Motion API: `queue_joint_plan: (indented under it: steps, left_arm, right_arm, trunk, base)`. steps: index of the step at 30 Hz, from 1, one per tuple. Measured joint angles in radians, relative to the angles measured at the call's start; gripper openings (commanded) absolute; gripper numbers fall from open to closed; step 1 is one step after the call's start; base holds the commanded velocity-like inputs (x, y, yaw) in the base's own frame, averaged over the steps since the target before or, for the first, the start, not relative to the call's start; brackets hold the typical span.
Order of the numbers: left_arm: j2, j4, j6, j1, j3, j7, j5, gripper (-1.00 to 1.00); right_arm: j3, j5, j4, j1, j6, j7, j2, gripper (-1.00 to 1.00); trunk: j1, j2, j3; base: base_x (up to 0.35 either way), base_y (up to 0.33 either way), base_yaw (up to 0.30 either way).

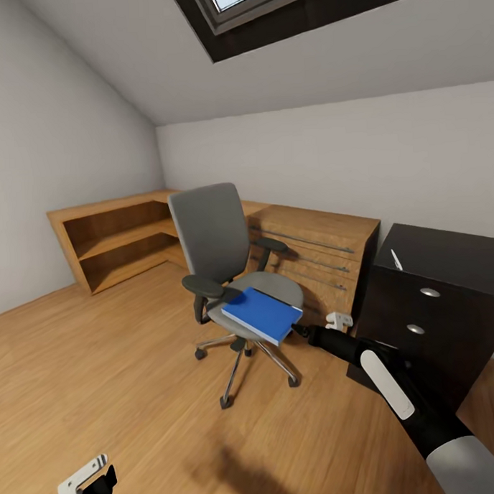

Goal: In the bedroom, organize the workspace by keeping the computer under the desk, ensuring the monitor is on the desk, placing the keyboard on the desk next to the monitor, placing the mouse on the desk next to the keyboard, moving the folder from the swivel chair onto the desk next to the mouse, stacking the notebook on top of the folder with the pen on top of the notebook, and positioning the swivel chair next to the desk.

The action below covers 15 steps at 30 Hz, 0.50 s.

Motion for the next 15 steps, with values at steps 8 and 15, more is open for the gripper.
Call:
queue_joint_plan:
  steps: [8,15]
  left_arm:
    - [0.0,-0.003,0.0,0.0,0.0,0.0,0.0,1.0]
    - [0.0,-0.042,0.01,0.0,0.0,0.0,0.001,1.0]
  right_arm:
    - [0.0,-0.043,0.002,0.0,-0.005,0.0,0.004,1.0]
    - [-0.002,-0.049,0.003,0.0,-0.006,0.0,0.004,1.0]
  trunk:
    - [0.031,-0.056,-0.025]
    - [0.058,-0.105,-0.047]
  base:
    - [0.0,0.0,0.0]
    - [0.0,0.0,0.0]
